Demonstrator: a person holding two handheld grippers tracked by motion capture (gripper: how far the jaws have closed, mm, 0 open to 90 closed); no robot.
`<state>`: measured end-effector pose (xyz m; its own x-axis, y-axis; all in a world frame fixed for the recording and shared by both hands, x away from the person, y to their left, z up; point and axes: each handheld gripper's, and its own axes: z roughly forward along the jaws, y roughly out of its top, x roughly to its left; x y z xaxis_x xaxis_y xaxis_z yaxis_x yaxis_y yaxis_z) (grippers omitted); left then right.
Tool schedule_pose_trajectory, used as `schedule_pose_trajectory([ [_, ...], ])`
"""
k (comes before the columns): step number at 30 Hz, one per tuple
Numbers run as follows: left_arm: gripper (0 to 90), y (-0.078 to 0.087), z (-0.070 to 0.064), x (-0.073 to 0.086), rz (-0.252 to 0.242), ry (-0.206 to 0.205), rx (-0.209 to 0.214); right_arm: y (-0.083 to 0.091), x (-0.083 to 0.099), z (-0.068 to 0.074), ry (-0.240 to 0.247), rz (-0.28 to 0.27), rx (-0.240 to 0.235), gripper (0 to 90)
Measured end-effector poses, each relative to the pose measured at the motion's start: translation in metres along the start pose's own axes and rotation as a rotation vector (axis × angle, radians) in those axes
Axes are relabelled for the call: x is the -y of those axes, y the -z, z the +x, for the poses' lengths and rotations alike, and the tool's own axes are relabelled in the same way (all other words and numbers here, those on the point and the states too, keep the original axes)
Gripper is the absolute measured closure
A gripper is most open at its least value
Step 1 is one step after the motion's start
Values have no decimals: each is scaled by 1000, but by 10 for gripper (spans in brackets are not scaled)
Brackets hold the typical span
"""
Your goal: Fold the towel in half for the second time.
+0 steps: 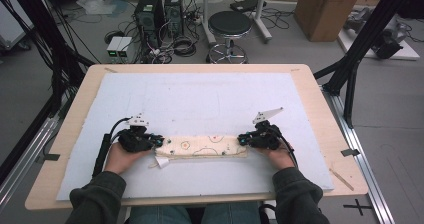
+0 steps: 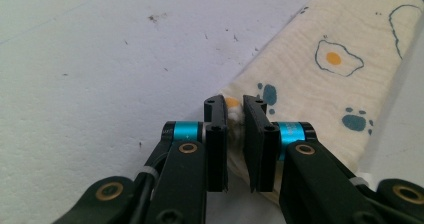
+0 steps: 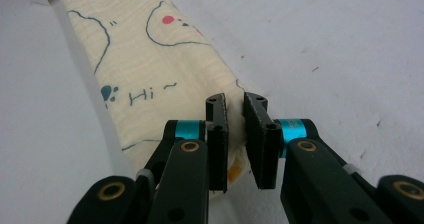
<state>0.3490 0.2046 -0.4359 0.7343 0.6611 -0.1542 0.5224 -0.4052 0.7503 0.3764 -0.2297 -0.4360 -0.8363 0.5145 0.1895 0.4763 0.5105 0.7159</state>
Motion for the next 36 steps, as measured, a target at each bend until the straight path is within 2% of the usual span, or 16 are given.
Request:
schedule_pose_trajectory([
  [9, 807, 5, 3, -8, -38, 0, -30, 3, -11, 2, 28, 12, 22, 810],
  [11, 807, 4, 4, -11, -56, 20, -34, 3, -14, 0, 24, 11, 27, 810],
  [15, 807, 3, 9, -18, -60, 28, -52, 3, -20, -4, 26, 12, 43, 811],
  [20, 807, 0, 18, -28, -78, 49, -87, 2, -31, -13, 7, 9, 76, 810],
  [22, 808, -1, 23, -31, -87, 74, -94, 1, -36, -18, -1, 4, 87, 810],
  [23, 807, -2, 25, -33, -78, 74, -107, 1, -39, -20, 2, 0, 93, 810],
  [27, 807, -6, 32, -39, -103, 82, -129, -2, -48, -28, -13, -11, 115, 810],
  [28, 807, -7, 34, -39, -109, 91, -128, -3, -49, -31, -6, -16, 123, 810],
  [33, 807, -17, 41, -39, -116, 126, -140, -7, -53, -41, -30, -33, 153, 810],
  [36, 807, -22, 45, -37, -124, 155, -140, -11, -54, -47, -41, -27, 167, 810],
])
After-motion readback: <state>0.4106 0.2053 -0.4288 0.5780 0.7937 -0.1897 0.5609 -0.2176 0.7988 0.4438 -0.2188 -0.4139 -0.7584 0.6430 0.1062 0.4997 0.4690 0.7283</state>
